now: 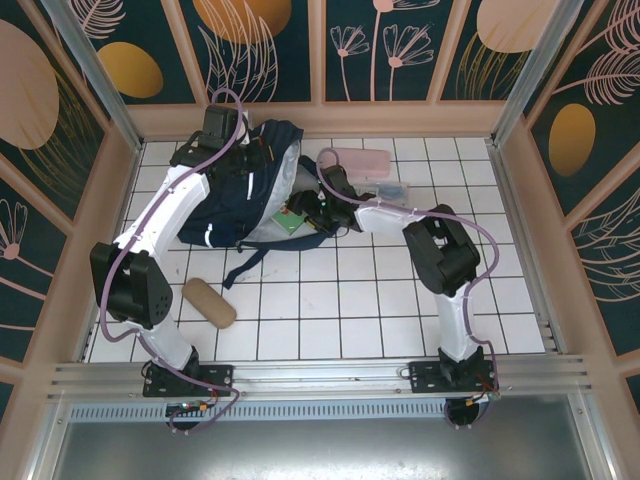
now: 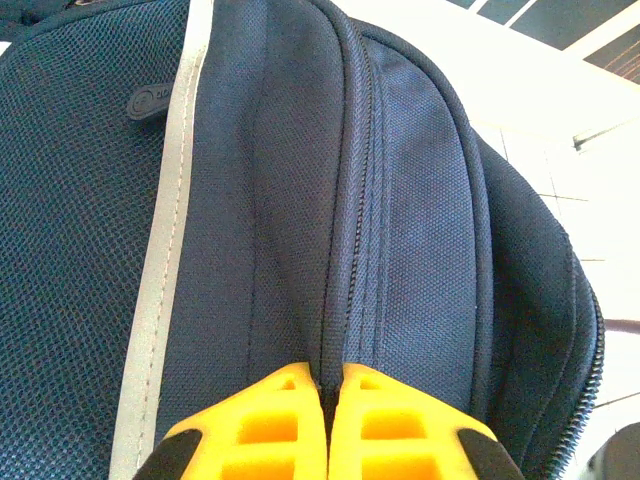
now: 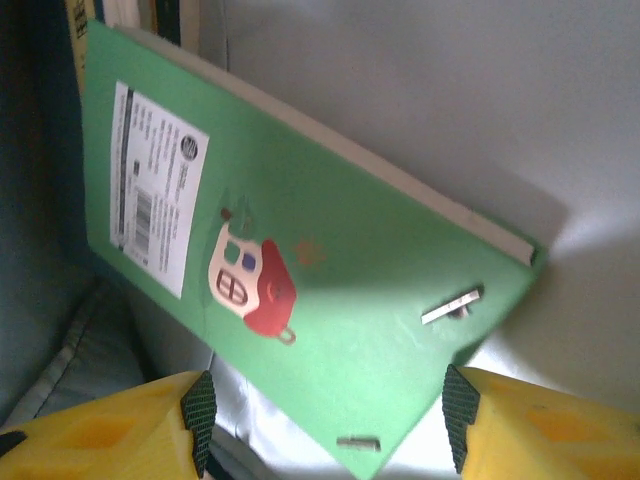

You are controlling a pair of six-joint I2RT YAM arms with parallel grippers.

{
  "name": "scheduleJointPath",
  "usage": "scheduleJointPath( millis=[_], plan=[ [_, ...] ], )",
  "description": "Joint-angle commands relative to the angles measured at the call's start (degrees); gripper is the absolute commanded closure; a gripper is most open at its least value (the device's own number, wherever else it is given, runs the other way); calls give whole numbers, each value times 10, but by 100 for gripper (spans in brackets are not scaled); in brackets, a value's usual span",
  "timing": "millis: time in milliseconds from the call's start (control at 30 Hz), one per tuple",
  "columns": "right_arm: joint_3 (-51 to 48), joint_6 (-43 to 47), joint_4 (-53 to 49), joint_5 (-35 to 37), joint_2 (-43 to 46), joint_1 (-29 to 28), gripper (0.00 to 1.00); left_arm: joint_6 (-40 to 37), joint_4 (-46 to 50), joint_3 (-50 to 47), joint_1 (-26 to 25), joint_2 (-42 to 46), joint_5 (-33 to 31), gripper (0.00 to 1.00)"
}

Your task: Pack books, pencil case, and school supplies into a backpack

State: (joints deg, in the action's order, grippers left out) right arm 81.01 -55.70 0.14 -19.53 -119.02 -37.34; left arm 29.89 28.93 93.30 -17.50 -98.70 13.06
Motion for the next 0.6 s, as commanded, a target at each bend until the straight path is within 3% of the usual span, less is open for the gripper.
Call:
scheduleJointPath(
  millis=[0, 200, 567],
  plan=[
    [28, -10, -45, 3, -34, -4, 35, 10, -65, 8, 2, 39, 28, 100],
    [71, -21, -84, 19, -56, -5, 35, 14, -69, 5, 1, 39, 36, 100],
    [137, 5, 6, -52, -123, -10, 35, 17, -75, -3, 1, 38, 46, 100]
  ],
)
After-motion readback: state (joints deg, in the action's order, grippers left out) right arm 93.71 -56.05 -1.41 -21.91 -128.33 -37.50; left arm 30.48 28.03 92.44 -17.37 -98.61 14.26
